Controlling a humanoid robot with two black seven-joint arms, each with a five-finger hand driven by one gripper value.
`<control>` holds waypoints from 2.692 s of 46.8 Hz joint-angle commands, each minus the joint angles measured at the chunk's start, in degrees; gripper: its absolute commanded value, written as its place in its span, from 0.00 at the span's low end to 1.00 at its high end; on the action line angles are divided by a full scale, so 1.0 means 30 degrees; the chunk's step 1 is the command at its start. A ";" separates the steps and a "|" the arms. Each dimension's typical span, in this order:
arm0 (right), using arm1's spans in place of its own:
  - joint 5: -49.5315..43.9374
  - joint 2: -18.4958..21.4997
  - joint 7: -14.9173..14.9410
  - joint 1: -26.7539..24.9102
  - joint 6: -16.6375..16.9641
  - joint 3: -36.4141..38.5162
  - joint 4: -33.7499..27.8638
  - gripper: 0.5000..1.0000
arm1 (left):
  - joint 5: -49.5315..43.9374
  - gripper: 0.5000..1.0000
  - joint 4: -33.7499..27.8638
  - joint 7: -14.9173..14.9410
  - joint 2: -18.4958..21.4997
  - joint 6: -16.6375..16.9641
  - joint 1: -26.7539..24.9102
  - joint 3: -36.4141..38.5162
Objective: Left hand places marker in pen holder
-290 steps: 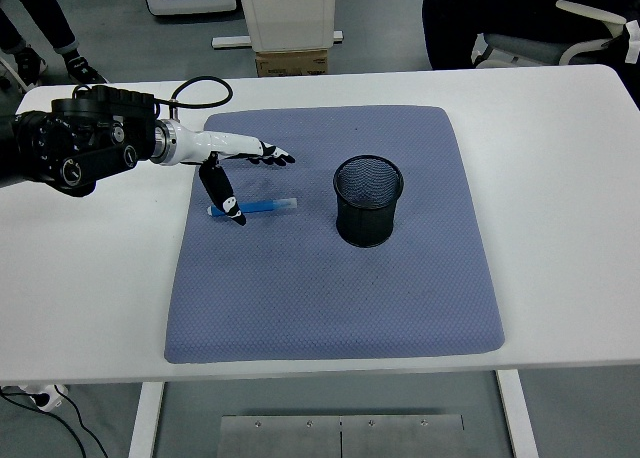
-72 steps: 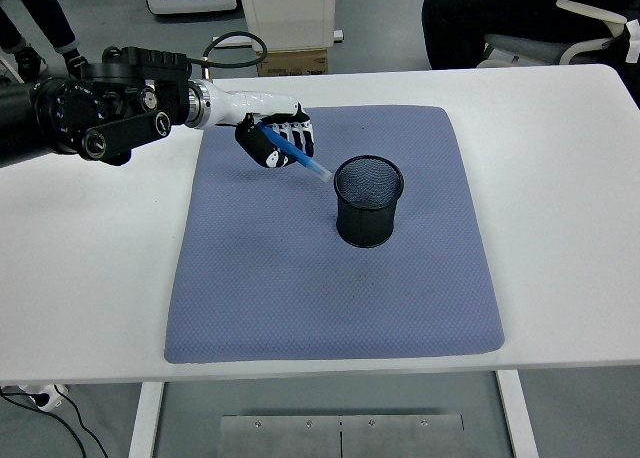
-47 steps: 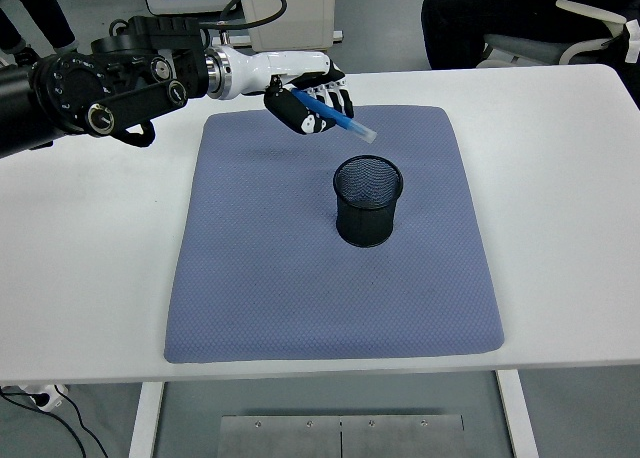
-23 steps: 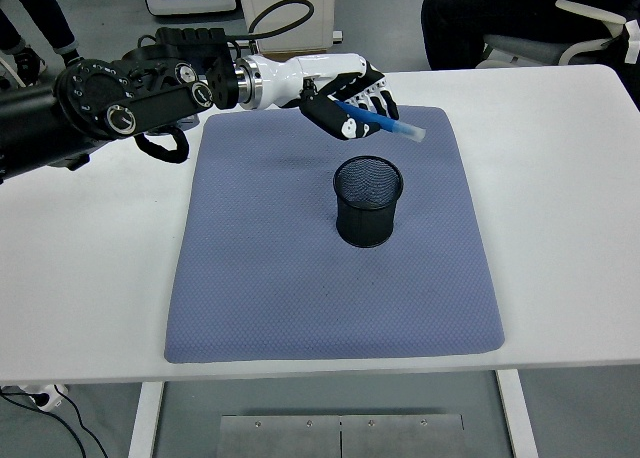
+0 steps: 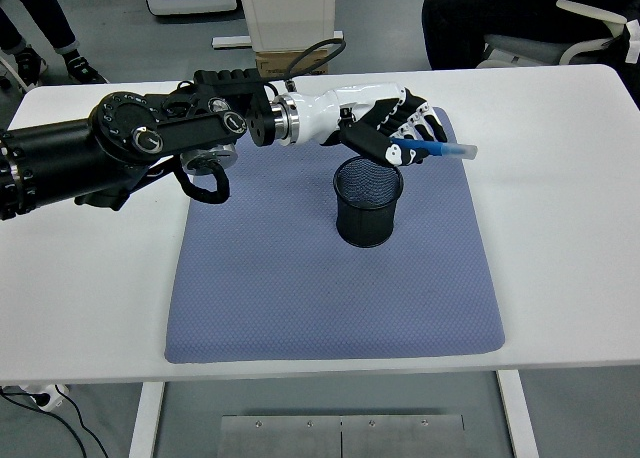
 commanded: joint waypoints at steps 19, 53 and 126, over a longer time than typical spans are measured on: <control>0.0000 0.0000 0.0004 0.0020 -0.0007 0.0001 -0.0013 1.00 | -0.2777 0.00 -0.0731 0.0092 0.0122 -0.0145 0.0488 0.0008; 0.0000 0.0000 0.0004 -0.0009 -0.0007 0.0001 -0.0013 1.00 | -0.4536 0.00 -0.1639 0.0678 0.0883 0.0060 0.1777 0.0067; 0.0000 0.0000 0.0033 0.0021 -0.0007 0.0001 0.0015 1.00 | -0.6323 1.00 0.0263 0.0356 0.5688 0.1613 0.2361 -0.0724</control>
